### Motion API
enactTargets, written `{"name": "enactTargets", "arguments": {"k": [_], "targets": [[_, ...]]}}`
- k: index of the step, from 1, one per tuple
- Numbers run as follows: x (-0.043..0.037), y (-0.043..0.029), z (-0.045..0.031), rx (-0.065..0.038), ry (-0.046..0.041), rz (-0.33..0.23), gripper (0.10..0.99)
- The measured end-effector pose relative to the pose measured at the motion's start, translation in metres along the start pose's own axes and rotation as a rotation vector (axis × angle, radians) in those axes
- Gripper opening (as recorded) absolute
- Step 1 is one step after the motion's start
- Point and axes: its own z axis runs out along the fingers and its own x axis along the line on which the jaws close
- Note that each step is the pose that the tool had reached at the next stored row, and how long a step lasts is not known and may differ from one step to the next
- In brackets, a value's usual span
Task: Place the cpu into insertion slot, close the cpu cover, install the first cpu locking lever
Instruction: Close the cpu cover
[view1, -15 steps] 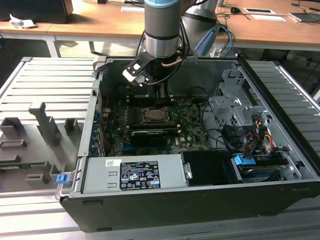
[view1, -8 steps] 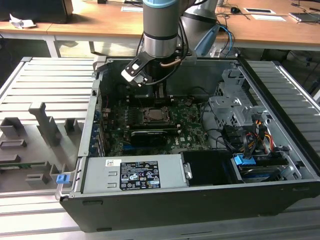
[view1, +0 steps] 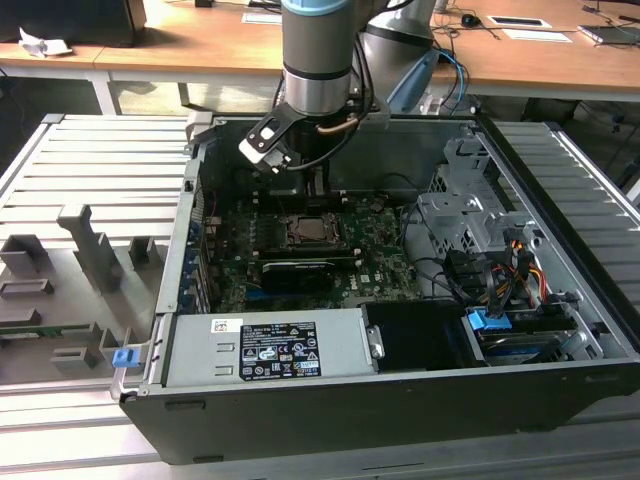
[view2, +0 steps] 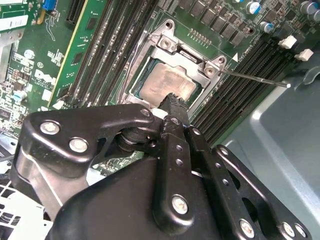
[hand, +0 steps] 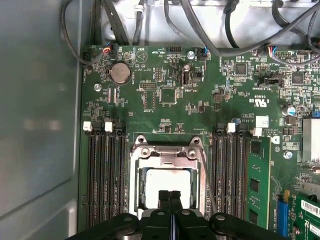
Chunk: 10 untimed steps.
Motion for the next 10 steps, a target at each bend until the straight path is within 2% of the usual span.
{"name": "enactTargets", "arguments": {"k": [4, 7, 10], "targets": [[0.0001, -0.0054, -0.0002, 0.000, 0.0000, 0.000, 0.106], [0.0001, -0.0061, -0.0013, 0.000, 0.0018, 0.000, 0.106], [0.0003, -0.0058, -0.0080, 0.000, 0.0019, 0.000, 0.106]]}}
